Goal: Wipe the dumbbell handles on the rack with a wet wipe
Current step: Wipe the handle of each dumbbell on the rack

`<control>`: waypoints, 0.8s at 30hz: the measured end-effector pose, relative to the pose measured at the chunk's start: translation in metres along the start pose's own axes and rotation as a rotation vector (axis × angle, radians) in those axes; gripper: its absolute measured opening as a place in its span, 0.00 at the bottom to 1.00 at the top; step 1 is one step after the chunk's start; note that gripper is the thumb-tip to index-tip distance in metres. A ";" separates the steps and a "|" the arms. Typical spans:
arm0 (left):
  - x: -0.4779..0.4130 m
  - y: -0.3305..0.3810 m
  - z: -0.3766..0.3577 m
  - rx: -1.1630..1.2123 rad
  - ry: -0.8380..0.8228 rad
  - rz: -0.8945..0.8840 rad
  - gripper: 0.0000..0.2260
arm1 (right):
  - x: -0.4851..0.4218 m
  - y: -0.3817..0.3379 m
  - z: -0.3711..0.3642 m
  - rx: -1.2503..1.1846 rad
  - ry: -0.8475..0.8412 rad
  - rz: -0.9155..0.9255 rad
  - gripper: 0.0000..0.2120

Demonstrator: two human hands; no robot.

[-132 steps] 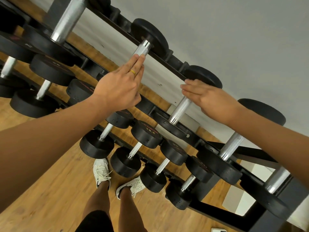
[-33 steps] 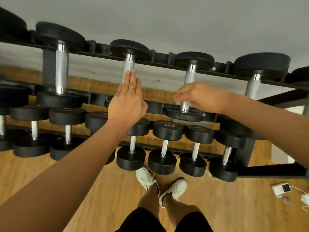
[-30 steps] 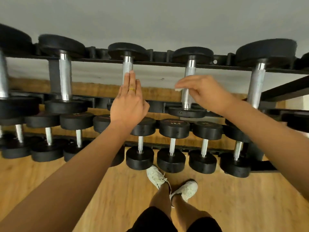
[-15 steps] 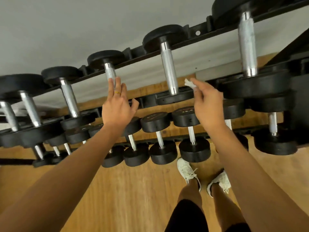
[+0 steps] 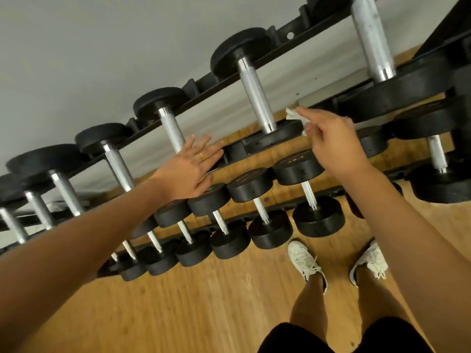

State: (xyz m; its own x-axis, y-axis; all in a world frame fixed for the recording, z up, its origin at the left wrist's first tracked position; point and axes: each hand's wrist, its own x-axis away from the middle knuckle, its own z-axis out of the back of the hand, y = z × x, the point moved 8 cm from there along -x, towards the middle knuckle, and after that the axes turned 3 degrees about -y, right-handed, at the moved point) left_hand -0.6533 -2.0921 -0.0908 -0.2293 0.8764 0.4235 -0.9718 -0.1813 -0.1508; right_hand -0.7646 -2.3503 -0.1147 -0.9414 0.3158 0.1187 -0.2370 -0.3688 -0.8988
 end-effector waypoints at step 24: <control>0.017 0.009 0.000 -0.019 0.384 -0.131 0.16 | 0.018 0.011 -0.002 -0.323 0.348 -0.169 0.13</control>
State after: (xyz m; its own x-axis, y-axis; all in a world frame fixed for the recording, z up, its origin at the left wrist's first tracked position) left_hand -0.6658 -2.0787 -0.0852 -0.0629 0.9951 0.0766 -0.9894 -0.0521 -0.1356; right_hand -0.7834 -2.3467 -0.1233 -0.7473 0.6409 0.1754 -0.2411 -0.0155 -0.9704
